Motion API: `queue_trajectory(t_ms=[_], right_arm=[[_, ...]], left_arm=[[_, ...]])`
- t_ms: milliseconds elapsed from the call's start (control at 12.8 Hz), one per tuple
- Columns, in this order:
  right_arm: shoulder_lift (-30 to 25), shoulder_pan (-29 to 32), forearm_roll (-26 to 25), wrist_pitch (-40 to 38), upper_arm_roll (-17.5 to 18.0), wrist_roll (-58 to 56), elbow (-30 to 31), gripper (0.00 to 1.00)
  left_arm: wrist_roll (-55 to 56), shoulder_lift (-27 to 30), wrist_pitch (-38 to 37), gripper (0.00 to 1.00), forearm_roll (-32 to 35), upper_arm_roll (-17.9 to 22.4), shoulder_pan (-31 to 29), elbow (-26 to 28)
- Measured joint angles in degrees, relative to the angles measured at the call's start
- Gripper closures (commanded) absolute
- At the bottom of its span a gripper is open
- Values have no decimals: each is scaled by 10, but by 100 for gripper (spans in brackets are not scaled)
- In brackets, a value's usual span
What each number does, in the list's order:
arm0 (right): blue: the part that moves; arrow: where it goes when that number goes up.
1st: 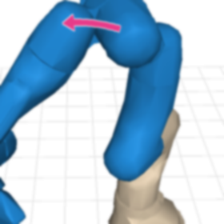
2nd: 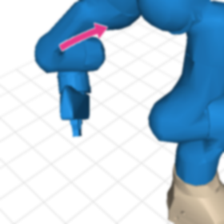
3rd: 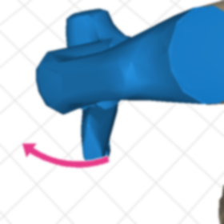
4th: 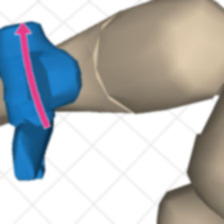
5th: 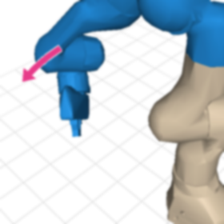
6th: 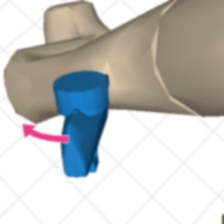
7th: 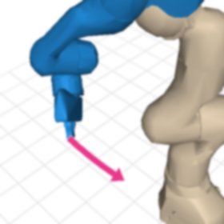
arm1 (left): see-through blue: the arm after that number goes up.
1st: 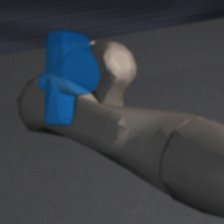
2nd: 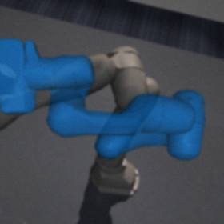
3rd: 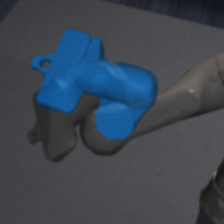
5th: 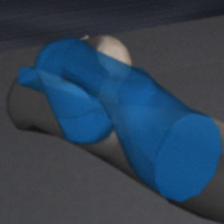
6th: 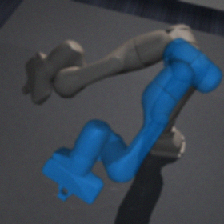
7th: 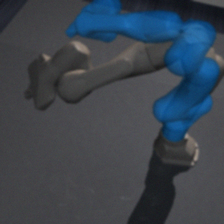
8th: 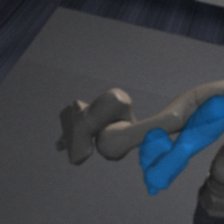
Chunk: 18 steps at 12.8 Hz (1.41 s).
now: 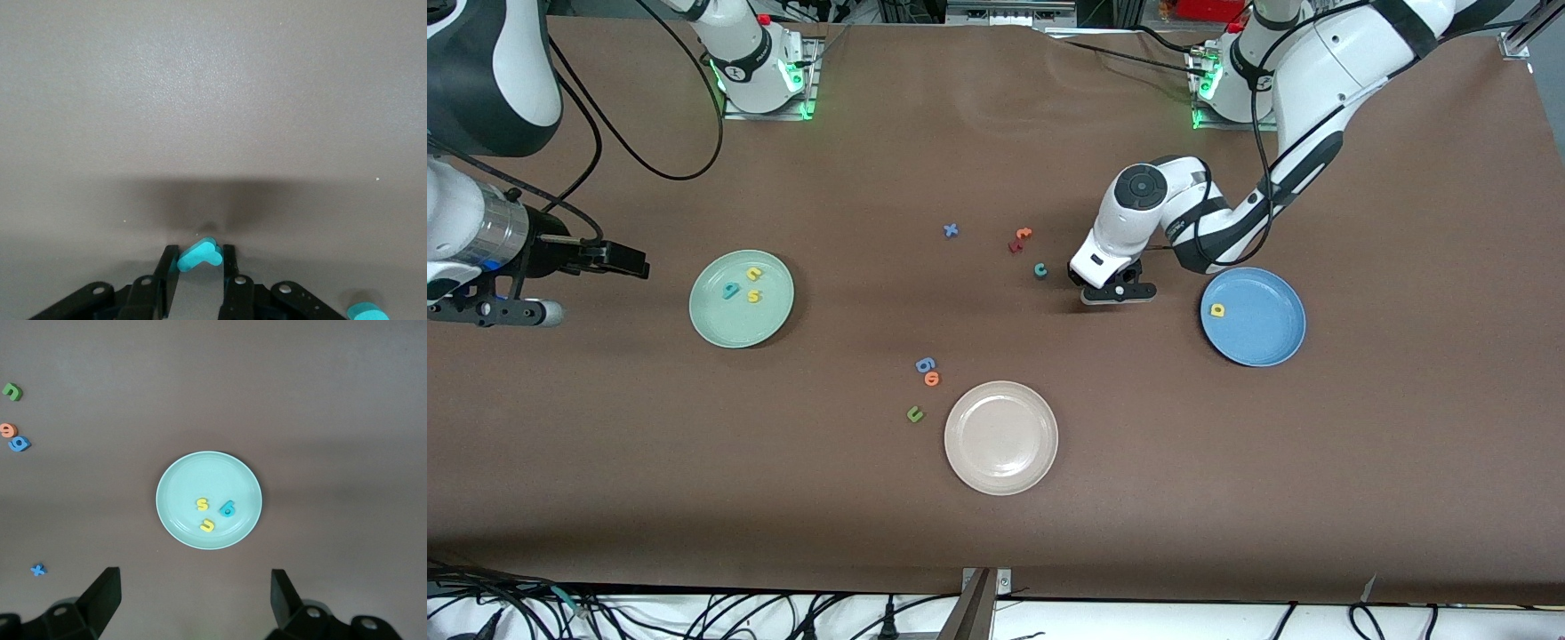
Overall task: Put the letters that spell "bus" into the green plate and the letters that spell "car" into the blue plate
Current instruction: 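Carry the teal letter with the left gripper into the blue plate and release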
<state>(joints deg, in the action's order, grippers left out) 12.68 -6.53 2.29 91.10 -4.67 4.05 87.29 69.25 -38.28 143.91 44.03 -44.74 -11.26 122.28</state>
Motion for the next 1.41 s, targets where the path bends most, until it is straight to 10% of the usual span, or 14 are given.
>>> queue_trajectory(t_ms=[861,1409], right_arm=[[-6,29,-11,7,32,-1,9,1],[-6,33,-12,7,32,-1,11,1]], left_arm=[[-16,12,-93,74,0,3,-42,-35],[-254,35,-227,74,-27,-90,-221,-73]])
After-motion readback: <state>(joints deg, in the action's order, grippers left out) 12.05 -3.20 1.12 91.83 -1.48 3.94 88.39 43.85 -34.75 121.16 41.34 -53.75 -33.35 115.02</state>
